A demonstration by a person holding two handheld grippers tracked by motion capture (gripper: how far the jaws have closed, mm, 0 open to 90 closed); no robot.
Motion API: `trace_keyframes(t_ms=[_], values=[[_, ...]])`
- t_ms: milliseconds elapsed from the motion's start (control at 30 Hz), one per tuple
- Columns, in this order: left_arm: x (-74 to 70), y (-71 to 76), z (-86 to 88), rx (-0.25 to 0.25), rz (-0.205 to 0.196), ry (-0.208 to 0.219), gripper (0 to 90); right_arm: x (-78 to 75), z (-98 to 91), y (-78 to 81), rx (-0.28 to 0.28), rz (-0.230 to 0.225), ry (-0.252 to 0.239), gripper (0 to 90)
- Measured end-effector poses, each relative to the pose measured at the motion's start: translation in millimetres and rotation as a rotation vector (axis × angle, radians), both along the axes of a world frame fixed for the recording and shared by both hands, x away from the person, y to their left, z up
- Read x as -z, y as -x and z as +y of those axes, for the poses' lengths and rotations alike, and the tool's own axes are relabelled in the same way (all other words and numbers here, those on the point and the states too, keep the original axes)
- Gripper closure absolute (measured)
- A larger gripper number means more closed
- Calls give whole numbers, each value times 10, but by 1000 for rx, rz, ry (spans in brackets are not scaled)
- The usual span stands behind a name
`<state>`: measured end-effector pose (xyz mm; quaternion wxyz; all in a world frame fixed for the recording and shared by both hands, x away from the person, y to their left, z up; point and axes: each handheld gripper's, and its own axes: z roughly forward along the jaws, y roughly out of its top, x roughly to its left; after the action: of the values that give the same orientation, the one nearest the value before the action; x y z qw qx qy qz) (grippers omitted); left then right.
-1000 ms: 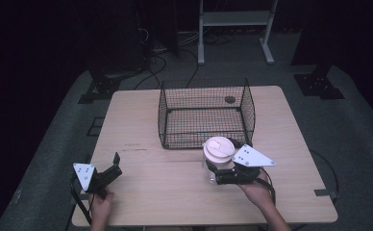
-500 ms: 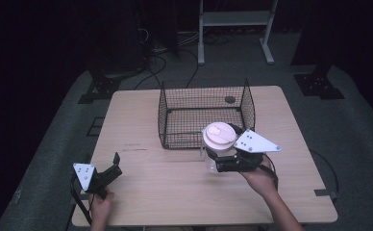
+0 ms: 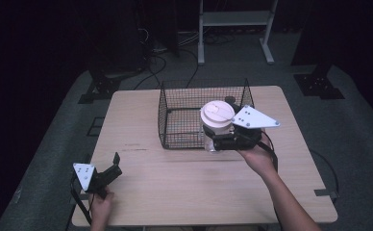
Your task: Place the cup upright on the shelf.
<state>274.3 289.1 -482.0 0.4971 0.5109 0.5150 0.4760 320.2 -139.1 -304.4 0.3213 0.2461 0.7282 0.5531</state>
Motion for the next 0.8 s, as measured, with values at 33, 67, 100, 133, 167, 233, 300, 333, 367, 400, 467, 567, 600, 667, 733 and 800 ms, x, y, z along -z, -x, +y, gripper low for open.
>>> trace_keyframes(t_ms=[33,67,100,133,167,233,300,333,367,400,467,567,600,667,733,800], values=[[0,0,0,0,0,0,0,-25,7,-16,3,-5,-1,42],[0,1,0,0,0,0,0,-49,15,-37,4,-7,-3,42],[0,1,0,0,0,0,0,-72,25,-61,5,-8,-3,42],[0,1,0,1,0,0,0,-93,35,-86,6,-9,-6,42],[0,1,0,1,0,0,0,-93,35,-86,6,-9,-6,42],[0,2,-1,1,0,0,0,-142,69,-167,11,-5,-5,42],[0,2,-1,1,0,-1,0,-164,93,-223,15,-3,-3,42],[0,2,0,1,0,0,0,-171,104,-249,19,-5,-2,42],[0,2,0,2,-1,0,0,-178,113,-277,24,-5,1,42],[0,2,1,2,-1,2,0,-181,120,-299,26,-5,1,42],[-1,3,2,2,0,2,0,-186,137,-362,35,-4,2,42],[0,2,1,2,-1,1,0,-189,157,-453,48,-7,8,42],[0,3,1,3,0,1,0,-193,161,-483,55,-4,6,42],[0,3,1,3,-1,1,0,-202,167,-538,69,-3,5,42],[-1,3,1,4,-1,2,0,-210,173,-588,79,-2,-1,42],[-2,5,4,4,2,0,0,-216,188,-636,87,-5,2,42]])
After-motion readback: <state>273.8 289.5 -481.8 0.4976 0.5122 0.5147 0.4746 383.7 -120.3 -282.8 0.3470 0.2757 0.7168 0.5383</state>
